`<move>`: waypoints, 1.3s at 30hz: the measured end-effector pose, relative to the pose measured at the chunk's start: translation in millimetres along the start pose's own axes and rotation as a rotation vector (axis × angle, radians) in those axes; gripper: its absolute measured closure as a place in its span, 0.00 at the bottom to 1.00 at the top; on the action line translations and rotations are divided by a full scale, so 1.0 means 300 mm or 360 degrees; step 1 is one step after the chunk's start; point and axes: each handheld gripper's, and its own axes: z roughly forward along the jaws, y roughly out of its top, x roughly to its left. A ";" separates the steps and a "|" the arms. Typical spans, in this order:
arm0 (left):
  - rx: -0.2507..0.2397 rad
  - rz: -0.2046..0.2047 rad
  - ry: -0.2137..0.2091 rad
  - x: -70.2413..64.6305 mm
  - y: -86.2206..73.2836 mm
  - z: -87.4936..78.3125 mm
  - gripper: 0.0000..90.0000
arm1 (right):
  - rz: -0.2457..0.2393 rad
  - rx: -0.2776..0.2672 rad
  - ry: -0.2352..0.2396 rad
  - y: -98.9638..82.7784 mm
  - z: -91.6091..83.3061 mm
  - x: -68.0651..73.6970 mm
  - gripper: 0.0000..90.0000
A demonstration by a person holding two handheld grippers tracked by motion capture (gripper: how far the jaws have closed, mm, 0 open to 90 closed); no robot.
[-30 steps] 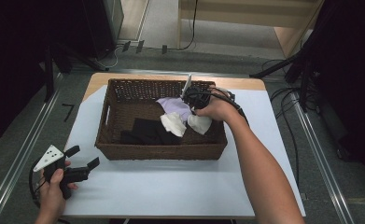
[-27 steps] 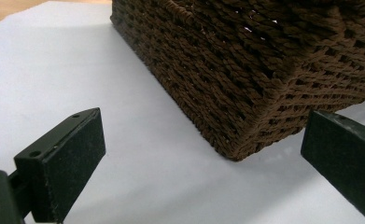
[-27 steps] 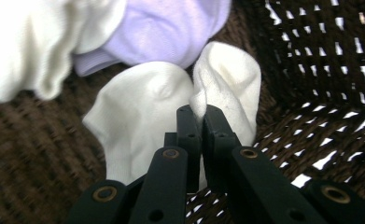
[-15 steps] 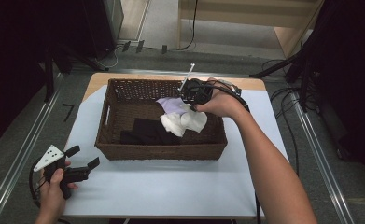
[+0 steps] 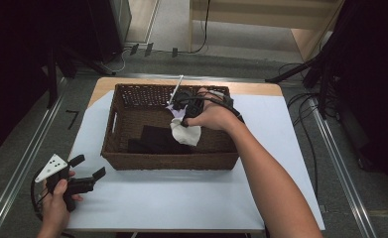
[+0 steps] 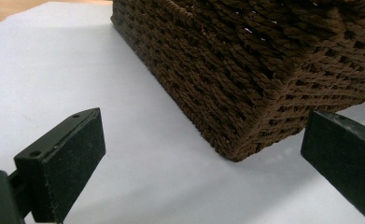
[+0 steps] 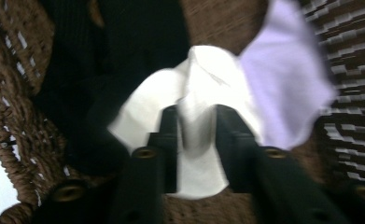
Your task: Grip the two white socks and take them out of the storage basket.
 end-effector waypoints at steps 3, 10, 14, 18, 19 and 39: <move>-0.0001 0.0005 0.0002 0.000 0.000 0.000 0.01 | 0.0029 0.0045 0.0035 0.002 0.032 0.005 0.55; -0.0001 0.0007 0.0003 0.000 0.000 0.000 0.01 | 0.0079 0.0149 0.0028 0.007 0.137 0.032 0.14; 0.0005 0.0011 0.0001 0.000 0.000 -0.001 0.01 | 0.0127 0.0149 -0.0031 0.007 0.169 0.030 0.09; 0.0003 0.0011 0.0001 0.000 0.000 -0.001 0.01 | 0.0165 0.0142 -0.0073 0.002 0.192 0.019 0.15; 0.0003 0.0011 0.0001 0.000 0.000 -0.001 0.01 | 0.0176 0.0144 -0.0074 0.000 0.198 0.016 0.15; 0.0006 0.0012 -0.0005 0.000 0.000 -0.001 0.01 | 0.0186 0.0183 -0.0154 -0.021 0.223 -0.006 0.39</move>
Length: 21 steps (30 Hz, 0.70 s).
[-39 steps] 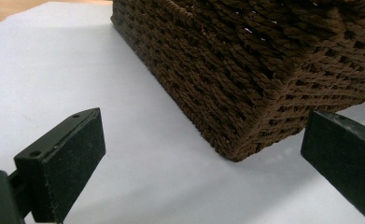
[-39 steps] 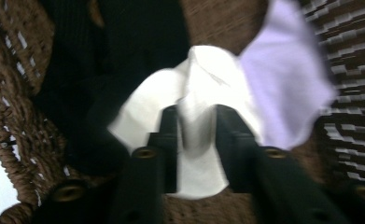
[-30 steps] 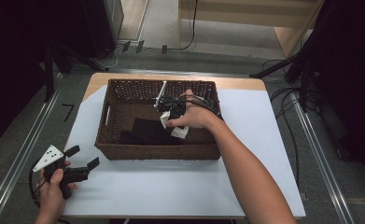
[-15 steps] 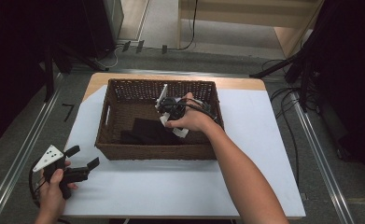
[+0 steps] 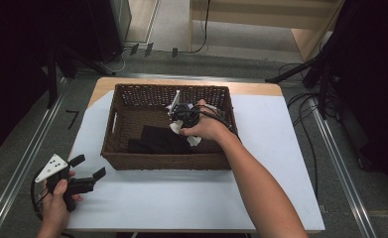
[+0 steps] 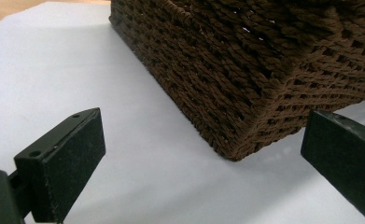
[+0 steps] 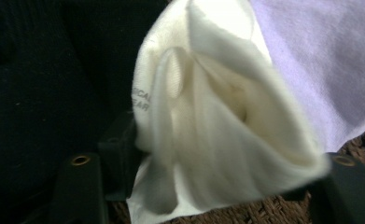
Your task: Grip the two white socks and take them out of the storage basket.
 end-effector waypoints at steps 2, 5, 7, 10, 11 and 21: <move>-0.0001 -0.0002 -0.0001 0.000 0.000 0.000 0.01 | -0.0011 0.0010 -0.0027 0.001 0.004 0.006 0.39; -0.0003 -0.0005 -0.0001 -0.001 0.000 0.000 0.01 | -0.0013 0.0020 -0.0093 0.005 0.017 0.018 0.46; -0.0004 -0.0004 -0.0002 -0.001 -0.001 0.000 0.01 | -0.0022 0.0017 -0.0107 0.006 0.015 0.021 0.53; -0.0004 -0.0002 -0.0001 -0.001 0.000 0.000 0.01 | -0.0027 -0.0001 -0.0087 0.005 0.005 0.012 0.62; -0.0004 -0.0004 -0.0001 -0.001 -0.001 0.000 0.01 | -0.0032 -0.0016 -0.0058 0.003 -0.005 0.004 0.70; 0.0000 -0.0009 -0.0003 0.000 0.000 0.000 0.01 | -0.0079 -0.0048 0.0015 -0.023 -0.048 -0.019 0.76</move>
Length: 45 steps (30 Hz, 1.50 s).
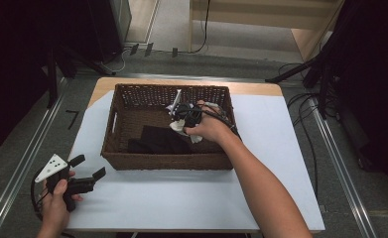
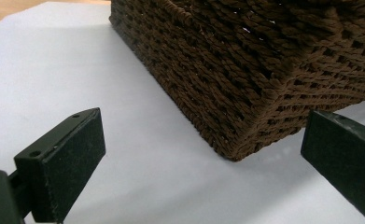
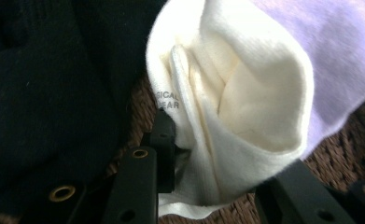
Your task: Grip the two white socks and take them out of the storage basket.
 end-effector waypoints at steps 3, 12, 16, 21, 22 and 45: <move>0.0000 0.0001 -0.0001 0.000 0.000 0.000 0.01 | -0.0013 -0.0001 0.0048 -0.026 -0.034 -0.014 0.76; 0.0004 0.0000 0.0000 0.000 0.000 0.000 0.01 | -0.0083 0.0025 0.0108 -0.089 -0.073 -0.033 0.76; 0.0004 0.0000 0.0001 0.000 0.001 0.000 0.01 | -0.0099 0.0046 0.0111 -0.108 -0.087 -0.036 0.76; 0.0004 -0.0001 0.0003 0.000 0.000 0.000 0.01 | -0.0130 0.0092 0.0132 -0.141 -0.102 -0.042 0.76; 0.0004 -0.0001 0.0003 0.000 0.000 0.000 0.01 | -0.0147 0.0104 0.0143 -0.155 -0.106 -0.046 0.76; 0.0011 0.0008 0.0011 -0.001 0.001 0.002 0.01 | -0.0144 0.0098 0.0195 -0.228 -0.253 -0.056 0.76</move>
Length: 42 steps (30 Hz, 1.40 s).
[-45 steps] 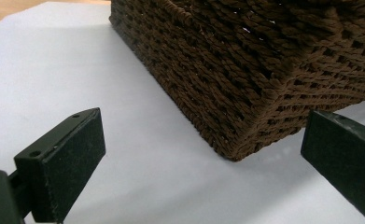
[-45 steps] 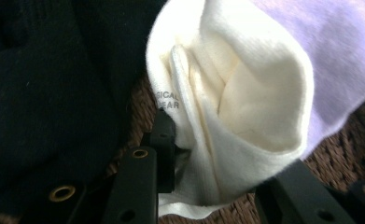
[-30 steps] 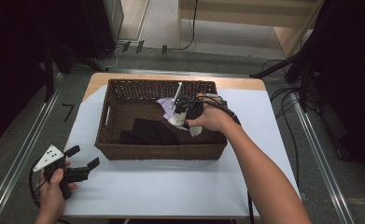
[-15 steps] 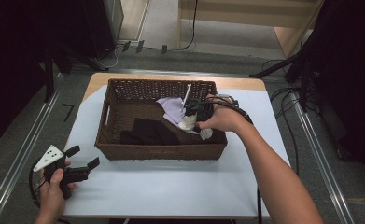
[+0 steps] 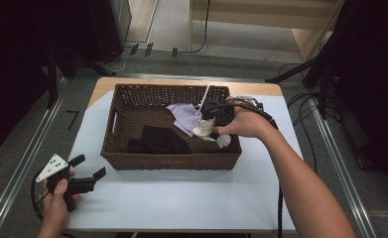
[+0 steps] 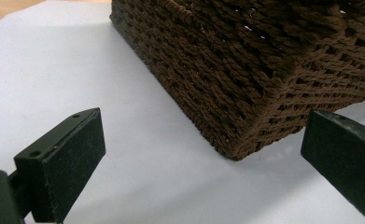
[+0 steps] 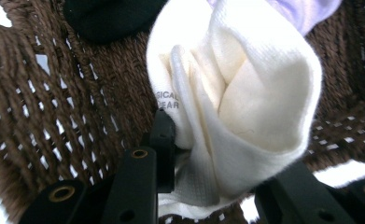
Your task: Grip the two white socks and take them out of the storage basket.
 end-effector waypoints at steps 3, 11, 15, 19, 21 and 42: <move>-0.0003 -0.0007 -0.0002 0.000 0.000 0.000 0.01 | 0.0018 -0.0004 0.0001 -0.010 -0.025 -0.009 0.76; -0.0002 -0.0004 -0.0003 0.001 0.000 0.000 0.01 | 0.0051 -0.0038 0.0014 -0.033 -0.100 -0.030 0.76; -0.0001 -0.0001 -0.0001 0.001 0.000 0.000 0.01 | 0.0053 -0.0044 0.0004 -0.026 -0.134 -0.030 0.76; -0.0009 -0.0007 -0.0003 0.000 0.000 0.001 0.01 | 0.0048 -0.0056 -0.0006 -0.022 -0.157 -0.031 0.76; -0.0009 -0.0007 -0.0003 0.000 0.000 0.001 0.01 | 0.0055 -0.0060 -0.0010 -0.024 -0.164 -0.033 0.76; -0.0010 -0.0006 -0.0001 0.001 0.000 0.001 0.01 | 0.0145 -0.0068 -0.0046 -0.083 -0.188 -0.072 0.76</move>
